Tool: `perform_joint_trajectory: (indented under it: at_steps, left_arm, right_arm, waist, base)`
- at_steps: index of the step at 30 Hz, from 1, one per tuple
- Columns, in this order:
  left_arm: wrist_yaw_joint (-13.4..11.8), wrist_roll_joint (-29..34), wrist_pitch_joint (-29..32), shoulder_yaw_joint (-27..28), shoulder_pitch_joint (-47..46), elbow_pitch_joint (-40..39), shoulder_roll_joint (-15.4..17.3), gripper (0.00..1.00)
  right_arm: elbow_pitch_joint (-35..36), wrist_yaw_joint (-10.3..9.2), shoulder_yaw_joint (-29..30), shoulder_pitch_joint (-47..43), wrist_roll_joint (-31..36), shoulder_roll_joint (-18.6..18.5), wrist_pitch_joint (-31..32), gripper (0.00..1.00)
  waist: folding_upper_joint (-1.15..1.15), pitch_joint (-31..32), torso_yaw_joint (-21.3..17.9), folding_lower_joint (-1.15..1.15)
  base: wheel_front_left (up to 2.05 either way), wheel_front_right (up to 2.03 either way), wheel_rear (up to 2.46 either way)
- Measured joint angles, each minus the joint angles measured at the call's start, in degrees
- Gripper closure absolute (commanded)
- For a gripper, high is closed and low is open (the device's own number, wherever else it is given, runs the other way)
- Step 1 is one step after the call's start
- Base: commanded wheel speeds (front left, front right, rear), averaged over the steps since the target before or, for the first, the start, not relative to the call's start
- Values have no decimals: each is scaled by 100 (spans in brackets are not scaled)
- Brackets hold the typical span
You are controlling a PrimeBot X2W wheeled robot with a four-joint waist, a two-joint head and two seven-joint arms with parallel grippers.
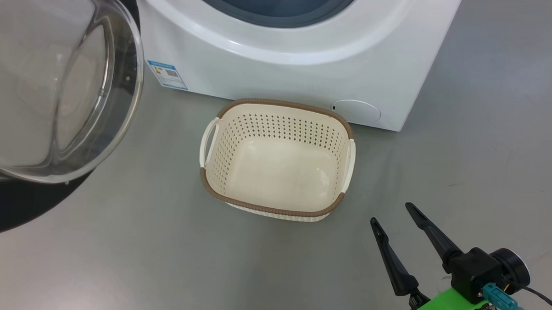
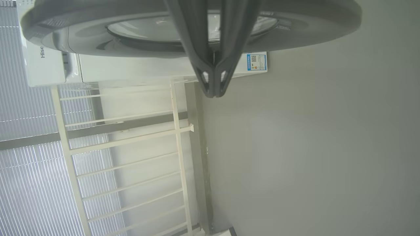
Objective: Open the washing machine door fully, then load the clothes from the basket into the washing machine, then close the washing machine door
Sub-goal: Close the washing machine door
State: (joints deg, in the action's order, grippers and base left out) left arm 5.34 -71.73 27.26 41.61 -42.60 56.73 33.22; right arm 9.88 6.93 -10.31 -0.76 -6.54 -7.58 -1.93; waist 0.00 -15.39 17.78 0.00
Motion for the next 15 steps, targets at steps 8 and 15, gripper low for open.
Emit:
perform_joint_trajectory:
  at_steps: [8,15]
  left_arm:
    - [58,-178,582,-90,-9,-98,-169,100]
    - [144,-371,1149,-159,36,-463,-235,100]
  right_arm:
    - [-7,0,3,5,0,18,-3,0]
    - [-32,-1,9,77,0,48,-54,0]
  waist:
    - [0,9,26,0]
    - [0,43,17,0]
  base:
    - [0,0,0]
    - [0,0,0]
